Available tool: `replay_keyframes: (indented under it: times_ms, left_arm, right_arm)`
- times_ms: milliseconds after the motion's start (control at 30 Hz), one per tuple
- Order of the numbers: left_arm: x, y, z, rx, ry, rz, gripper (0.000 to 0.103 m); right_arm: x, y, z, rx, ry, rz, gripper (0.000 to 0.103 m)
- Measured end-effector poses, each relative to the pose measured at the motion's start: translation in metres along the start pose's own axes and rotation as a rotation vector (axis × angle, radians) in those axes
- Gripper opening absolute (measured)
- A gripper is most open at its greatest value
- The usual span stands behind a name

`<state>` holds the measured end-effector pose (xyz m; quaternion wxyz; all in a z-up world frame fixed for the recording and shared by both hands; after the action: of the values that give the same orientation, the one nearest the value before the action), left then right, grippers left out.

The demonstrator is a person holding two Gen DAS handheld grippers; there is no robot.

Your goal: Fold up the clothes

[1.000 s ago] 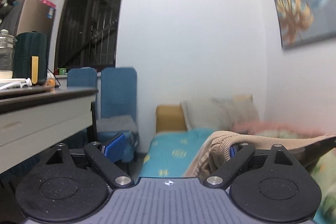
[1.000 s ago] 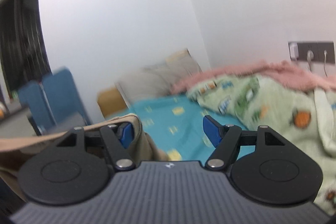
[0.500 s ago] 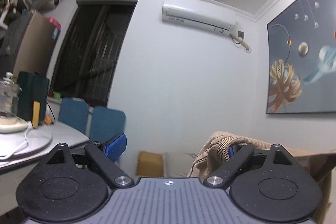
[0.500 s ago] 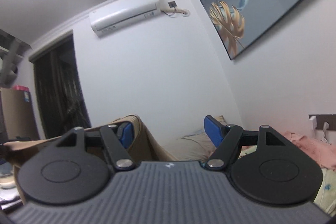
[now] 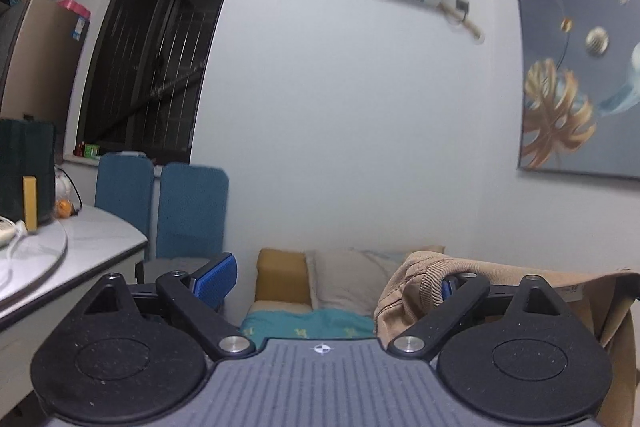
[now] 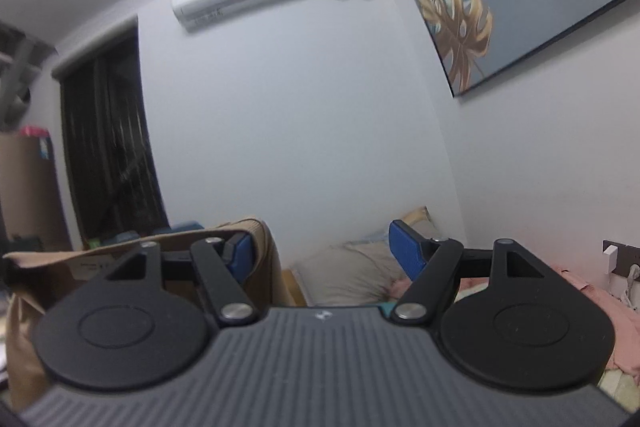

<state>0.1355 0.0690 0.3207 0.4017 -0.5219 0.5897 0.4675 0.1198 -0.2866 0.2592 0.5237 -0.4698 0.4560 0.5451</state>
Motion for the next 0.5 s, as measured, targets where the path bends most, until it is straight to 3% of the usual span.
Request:
replay_keyframes:
  times_ms: [133, 233, 333, 500]
  left_arm:
    - [0.055, -0.116, 0.013, -0.048, -0.053, 0.072, 0.097]
    - [0.111, -0.208, 0.025, -0.07, -0.04, 0.136, 0.097]
    - [0.181, -0.301, 0.045, -0.099, -0.03, 0.203, 0.097]
    - [0.32, -0.436, 0.076, -0.164, -0.012, 0.42, 0.095]
  right_arm:
    - [0.06, -0.11, -0.02, 0.029, -0.011, 0.14, 0.073]
    - [0.114, -0.191, -0.034, 0.063, -0.007, 0.22, 0.073]
    - [0.178, -0.271, -0.05, 0.084, -0.021, 0.29, 0.073]
    - [0.299, -0.382, -0.067, 0.116, 0.032, 0.463, 0.071]
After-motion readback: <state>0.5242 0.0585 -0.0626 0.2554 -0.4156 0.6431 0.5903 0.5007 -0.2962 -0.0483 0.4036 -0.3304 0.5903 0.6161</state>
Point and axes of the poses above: each gripper's, at about its wrist camera, not at the fingertips, and y roughly against the way its jaws point, z to its left, x to its underside, the point moved 3 cm from there along -y, roughly the way its jaws point, and after that the axes turned 7 degrees about y, right-handed, at the moved point
